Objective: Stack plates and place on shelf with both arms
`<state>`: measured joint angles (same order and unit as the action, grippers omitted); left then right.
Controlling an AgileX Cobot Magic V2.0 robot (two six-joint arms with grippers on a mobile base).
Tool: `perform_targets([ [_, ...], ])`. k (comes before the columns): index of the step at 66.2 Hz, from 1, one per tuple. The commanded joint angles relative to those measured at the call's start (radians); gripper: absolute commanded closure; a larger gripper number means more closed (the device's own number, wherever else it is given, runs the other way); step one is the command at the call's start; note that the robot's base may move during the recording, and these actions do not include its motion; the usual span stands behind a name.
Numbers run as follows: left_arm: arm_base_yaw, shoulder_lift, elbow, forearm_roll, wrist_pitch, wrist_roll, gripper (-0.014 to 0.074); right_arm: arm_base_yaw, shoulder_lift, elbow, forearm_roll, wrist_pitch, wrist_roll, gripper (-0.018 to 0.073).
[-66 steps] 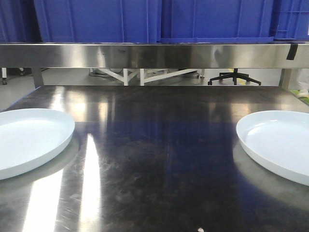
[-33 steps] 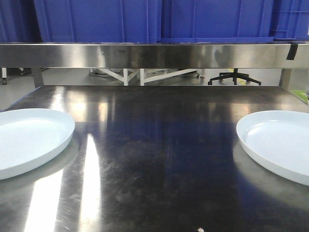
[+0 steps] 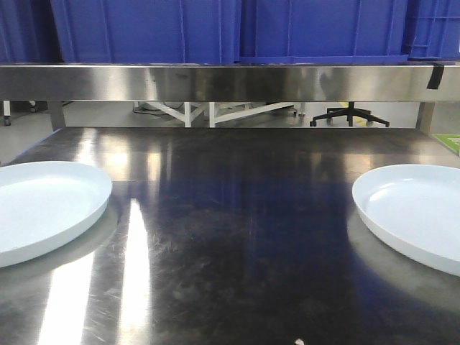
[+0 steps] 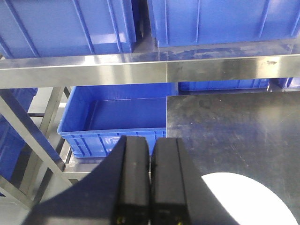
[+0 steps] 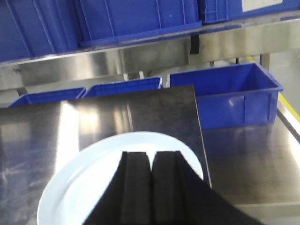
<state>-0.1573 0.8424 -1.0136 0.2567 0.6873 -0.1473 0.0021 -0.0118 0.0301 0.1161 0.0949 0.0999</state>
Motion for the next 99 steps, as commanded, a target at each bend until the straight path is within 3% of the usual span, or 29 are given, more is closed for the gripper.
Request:
perform_targets([
  [1, -0.006, -0.003, -0.035, 0.002, -0.079, -0.004, 0.0513, -0.004, -0.018, -0.001, 0.001, -0.144, -0.006, 0.0510],
  [10, -0.006, -0.003, -0.035, 0.002, -0.079, -0.004, 0.0513, -0.002, -0.018, -0.030, 0.001, -0.182, -0.006, 0.0510],
  [20, -0.006, -0.003, -0.035, 0.002, -0.077, -0.004, 0.0513, -0.002, 0.027, -0.217, -0.004, 0.042, -0.013, 0.0510],
  [35, -0.006, -0.003, -0.035, -0.001, -0.075, -0.004, 0.0513, -0.002, 0.398, -0.565, -0.108, 0.299, -0.126, 0.0510],
  [50, -0.006, -0.003, -0.035, -0.042, -0.075, -0.004, 0.0513, -0.002, 0.735, -0.779, -0.098, 0.335, -0.126, 0.0510],
  [75, -0.006, -0.003, -0.035, -0.044, -0.053, -0.004, 0.0513, -0.002, 0.789, -0.815, -0.043, 0.238, -0.126, 0.0510],
  [90, -0.006, -0.003, -0.035, -0.049, -0.053, -0.004, 0.0513, -0.002, 0.798, -0.815, -0.021, 0.292, -0.126, 0.0505],
  [95, -0.006, -0.003, -0.035, -0.070, -0.053, -0.004, 0.0513, -0.002, 0.807, -0.815, -0.021, 0.334, -0.126, 0.0444],
  [99, -0.006, -0.003, -0.035, -0.089, -0.053, -0.004, 0.0510, -0.002, 0.812, -0.815, -0.021, 0.362, -0.126, 0.0304],
])
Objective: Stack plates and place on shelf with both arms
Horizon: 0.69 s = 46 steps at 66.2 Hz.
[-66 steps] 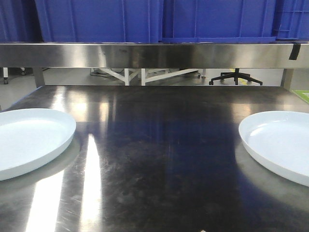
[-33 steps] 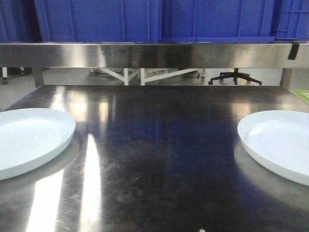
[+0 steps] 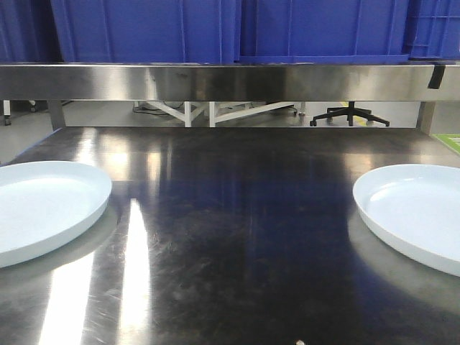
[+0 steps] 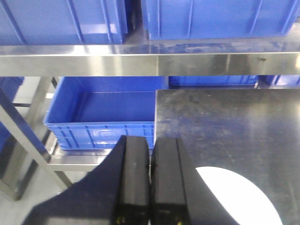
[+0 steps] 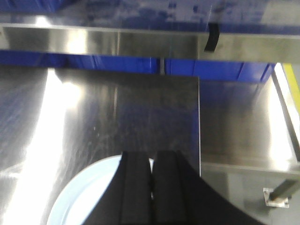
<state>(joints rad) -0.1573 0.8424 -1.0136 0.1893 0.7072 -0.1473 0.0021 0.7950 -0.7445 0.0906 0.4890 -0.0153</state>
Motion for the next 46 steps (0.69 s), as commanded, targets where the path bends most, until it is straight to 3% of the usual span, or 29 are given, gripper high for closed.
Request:
perform_targets([
  [1, -0.006, -0.003, -0.035, -0.021, -0.073, -0.004, 0.0507, -0.002, 0.008, -0.041, 0.005, -0.025, -0.011, 0.0269],
  [5, -0.006, 0.004, -0.035, -0.023, -0.073, -0.004, 0.0472, -0.002, 0.012, -0.041, 0.005, -0.015, -0.011, 0.0118],
  [9, -0.006, 0.016, -0.035, -0.023, -0.063, -0.004, 0.0388, -0.002, 0.020, -0.041, 0.005, -0.015, -0.011, 0.0027],
  [20, -0.006, 0.097, -0.035, -0.023, 0.017, -0.004, 0.0081, -0.002, 0.043, -0.041, 0.005, -0.014, -0.011, 0.0038],
  [31, -0.006, 0.210, -0.035, -0.029, 0.065, -0.010, 0.0069, -0.002, 0.073, -0.041, 0.016, -0.013, -0.011, 0.0041],
  [46, -0.006, 0.386, -0.035, -0.036, 0.016, -0.013, 0.0069, -0.002, 0.092, -0.041, 0.035, -0.015, -0.011, 0.0041],
])
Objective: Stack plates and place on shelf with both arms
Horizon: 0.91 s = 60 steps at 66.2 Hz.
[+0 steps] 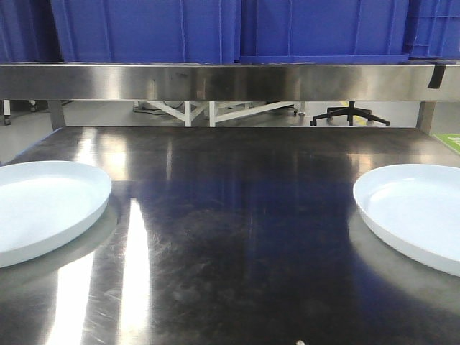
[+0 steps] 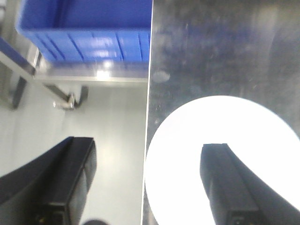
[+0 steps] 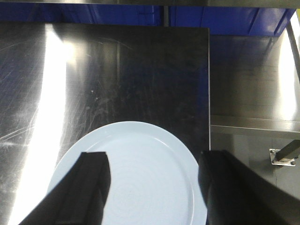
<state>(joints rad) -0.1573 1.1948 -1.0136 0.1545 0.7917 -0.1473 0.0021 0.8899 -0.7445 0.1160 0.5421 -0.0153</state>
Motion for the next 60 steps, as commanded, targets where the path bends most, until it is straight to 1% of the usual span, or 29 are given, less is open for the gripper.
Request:
perform_targets([
  [1, -0.004, 0.044, -0.035, -0.001, -0.068, -0.013, 0.0069, -0.002, -0.003, -0.041, 0.009, -0.068, -0.011, 0.0041],
  [20, -0.002, 0.198, -0.035, 0.003, -0.077, -0.013, 0.0070, -0.002, -0.003, -0.041, 0.009, -0.069, -0.011, 0.0041],
  [31, -0.002, 0.236, -0.035, 0.032, -0.085, -0.013, 0.0070, -0.002, -0.003, -0.041, 0.009, -0.074, -0.011, 0.0041],
  [42, 0.043, 0.257, -0.035, 0.036, -0.099, -0.013, 0.0073, -0.002, -0.003, -0.041, 0.009, -0.082, -0.011, 0.0041],
  [49, 0.064, 0.257, -0.035, 0.036, -0.097, -0.013, 0.0111, -0.002, -0.003, -0.041, 0.009, -0.083, -0.011, 0.0041],
  [54, 0.066, 0.257, -0.035, 0.036, -0.097, -0.013, 0.0131, -0.002, -0.003, -0.041, 0.010, -0.083, -0.011, 0.0041],
  [60, 0.066, 0.257, -0.035, 0.034, -0.097, -0.009, 0.0132, -0.002, -0.003, -0.041, 0.010, -0.083, -0.011, 0.0041],
])
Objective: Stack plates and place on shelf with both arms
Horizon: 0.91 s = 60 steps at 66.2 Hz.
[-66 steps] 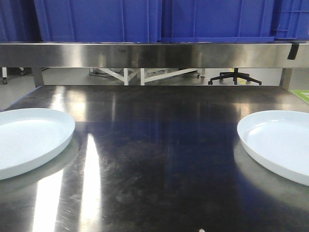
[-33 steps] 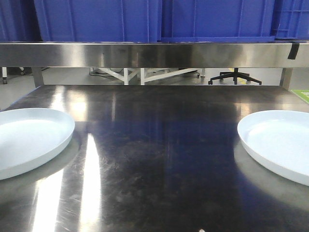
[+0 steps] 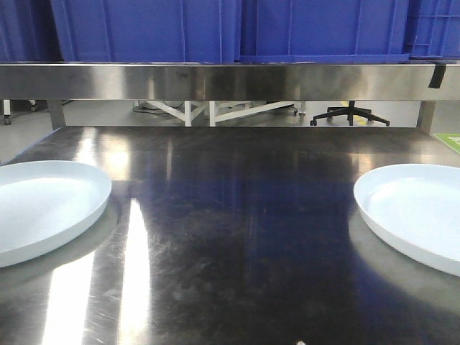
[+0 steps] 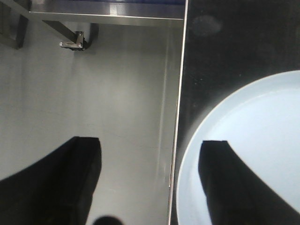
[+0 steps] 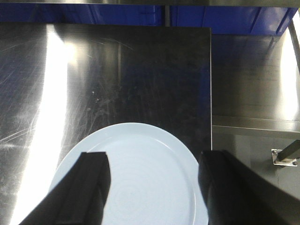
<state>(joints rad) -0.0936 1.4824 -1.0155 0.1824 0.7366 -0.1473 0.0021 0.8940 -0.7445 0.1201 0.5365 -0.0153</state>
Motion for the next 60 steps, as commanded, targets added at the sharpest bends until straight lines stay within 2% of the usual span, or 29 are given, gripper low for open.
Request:
perform_targets([
  [1, 0.002, -0.030, -0.033, 0.006, -0.042, -0.009, 0.0132, -0.002, -0.007, -0.041, 0.006, -0.078, -0.011, 0.0041],
  [60, 0.002, 0.114, -0.031, 0.004, -0.033, -0.009, 0.0132, -0.002, -0.007, -0.041, 0.007, -0.074, -0.011, 0.0041],
])
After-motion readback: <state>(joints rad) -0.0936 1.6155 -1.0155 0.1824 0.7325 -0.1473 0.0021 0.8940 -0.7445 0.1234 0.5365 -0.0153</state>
